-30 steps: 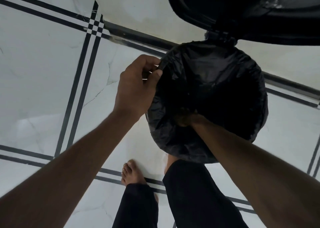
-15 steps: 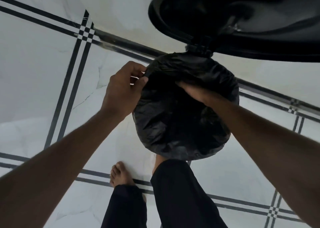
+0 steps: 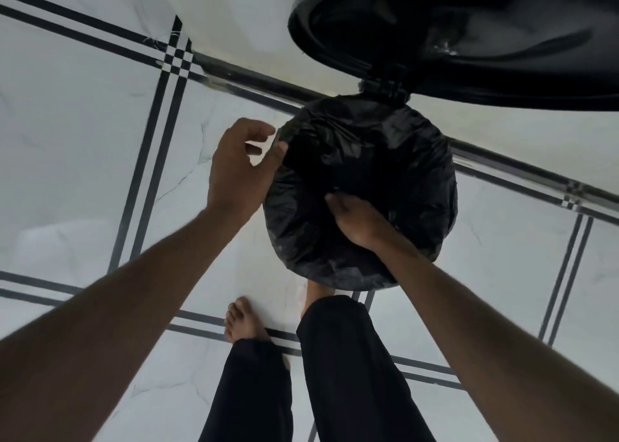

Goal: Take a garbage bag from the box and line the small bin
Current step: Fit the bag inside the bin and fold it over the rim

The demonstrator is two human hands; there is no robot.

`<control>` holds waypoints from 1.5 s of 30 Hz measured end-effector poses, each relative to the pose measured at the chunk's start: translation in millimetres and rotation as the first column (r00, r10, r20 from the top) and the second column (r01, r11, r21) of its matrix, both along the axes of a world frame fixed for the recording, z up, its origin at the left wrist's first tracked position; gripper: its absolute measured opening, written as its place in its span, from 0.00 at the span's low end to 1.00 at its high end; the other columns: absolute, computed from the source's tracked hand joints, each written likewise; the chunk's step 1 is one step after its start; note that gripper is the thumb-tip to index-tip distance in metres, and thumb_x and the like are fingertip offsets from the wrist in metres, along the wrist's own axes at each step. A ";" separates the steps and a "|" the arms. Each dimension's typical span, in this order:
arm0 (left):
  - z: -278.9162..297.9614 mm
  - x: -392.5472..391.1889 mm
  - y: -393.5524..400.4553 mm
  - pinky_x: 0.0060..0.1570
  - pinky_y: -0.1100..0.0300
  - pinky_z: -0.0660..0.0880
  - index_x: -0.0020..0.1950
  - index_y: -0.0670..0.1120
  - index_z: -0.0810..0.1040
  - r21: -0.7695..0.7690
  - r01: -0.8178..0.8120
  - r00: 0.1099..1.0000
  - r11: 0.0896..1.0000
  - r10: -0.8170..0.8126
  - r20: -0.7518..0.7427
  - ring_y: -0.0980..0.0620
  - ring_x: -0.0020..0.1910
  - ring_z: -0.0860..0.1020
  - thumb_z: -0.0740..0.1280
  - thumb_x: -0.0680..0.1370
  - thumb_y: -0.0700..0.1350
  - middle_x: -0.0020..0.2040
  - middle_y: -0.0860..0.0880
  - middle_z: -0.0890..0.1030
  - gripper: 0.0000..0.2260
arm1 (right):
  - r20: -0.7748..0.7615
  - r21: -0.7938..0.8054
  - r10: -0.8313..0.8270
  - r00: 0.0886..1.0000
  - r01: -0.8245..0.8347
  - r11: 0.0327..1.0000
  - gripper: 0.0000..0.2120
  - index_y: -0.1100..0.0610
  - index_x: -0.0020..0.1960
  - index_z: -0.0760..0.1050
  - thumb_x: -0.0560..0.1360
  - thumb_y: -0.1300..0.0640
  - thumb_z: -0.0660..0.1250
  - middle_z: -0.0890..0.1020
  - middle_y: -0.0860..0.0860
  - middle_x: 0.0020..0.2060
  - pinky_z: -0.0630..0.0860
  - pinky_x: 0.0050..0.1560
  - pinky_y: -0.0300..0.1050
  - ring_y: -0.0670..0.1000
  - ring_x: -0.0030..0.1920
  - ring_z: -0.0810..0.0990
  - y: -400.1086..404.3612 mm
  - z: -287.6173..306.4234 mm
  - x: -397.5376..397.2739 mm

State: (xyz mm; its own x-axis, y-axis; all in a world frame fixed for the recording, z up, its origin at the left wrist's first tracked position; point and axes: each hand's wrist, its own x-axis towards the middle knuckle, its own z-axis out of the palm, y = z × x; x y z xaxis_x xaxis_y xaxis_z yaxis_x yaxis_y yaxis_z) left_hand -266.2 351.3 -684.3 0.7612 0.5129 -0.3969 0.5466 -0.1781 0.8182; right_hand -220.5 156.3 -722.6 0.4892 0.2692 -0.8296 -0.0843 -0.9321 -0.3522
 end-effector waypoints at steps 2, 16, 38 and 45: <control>11.7 -13.2 -7.6 0.50 0.62 0.75 0.54 0.51 0.76 0.010 -0.178 0.983 0.984 0.178 -0.038 0.55 0.49 0.77 0.71 0.76 0.52 0.56 0.52 0.79 0.10 | 0.104 0.267 -0.328 0.939 0.291 0.919 0.15 0.52 0.61 0.80 0.83 0.52 0.57 0.84 0.50 0.56 0.74 0.61 0.43 0.47 0.59 0.80 -15.5 38.4 -12.6; 25.4 -88.7 -98.8 0.55 0.51 0.77 0.62 0.44 0.76 -0.528 -0.814 0.578 0.241 0.418 -0.701 0.46 0.56 0.81 0.54 0.83 0.61 0.55 0.43 0.83 0.23 | -0.468 -0.030 -0.824 -0.319 0.938 -0.346 0.27 0.58 0.63 0.77 0.78 0.37 0.61 0.84 0.56 0.57 0.80 0.58 0.58 0.57 0.55 0.84 -97.6 53.9 -96.0; 21.4 -85.6 -90.7 0.48 0.53 0.78 0.57 0.43 0.77 -0.529 -0.790 0.612 0.309 0.415 -0.673 0.47 0.53 0.82 0.54 0.83 0.59 0.52 0.45 0.83 0.21 | -0.516 0.020 -0.789 -0.332 0.917 -0.398 0.19 0.63 0.53 0.77 0.77 0.46 0.66 0.83 0.57 0.45 0.81 0.57 0.52 0.57 0.48 0.84 -122.2 54.2 -67.5; 27.0 -58.9 -77.2 0.48 0.54 0.72 0.43 0.42 0.71 -0.161 -0.708 0.648 0.687 0.543 -0.535 0.43 0.45 0.74 0.54 0.83 0.43 0.42 0.42 0.74 0.12 | 0.187 0.194 -0.981 0.048 0.977 0.085 0.08 0.54 0.55 0.73 0.78 0.55 0.59 0.79 0.49 0.43 0.80 0.48 0.48 0.52 0.45 0.80 -119.9 65.4 -34.5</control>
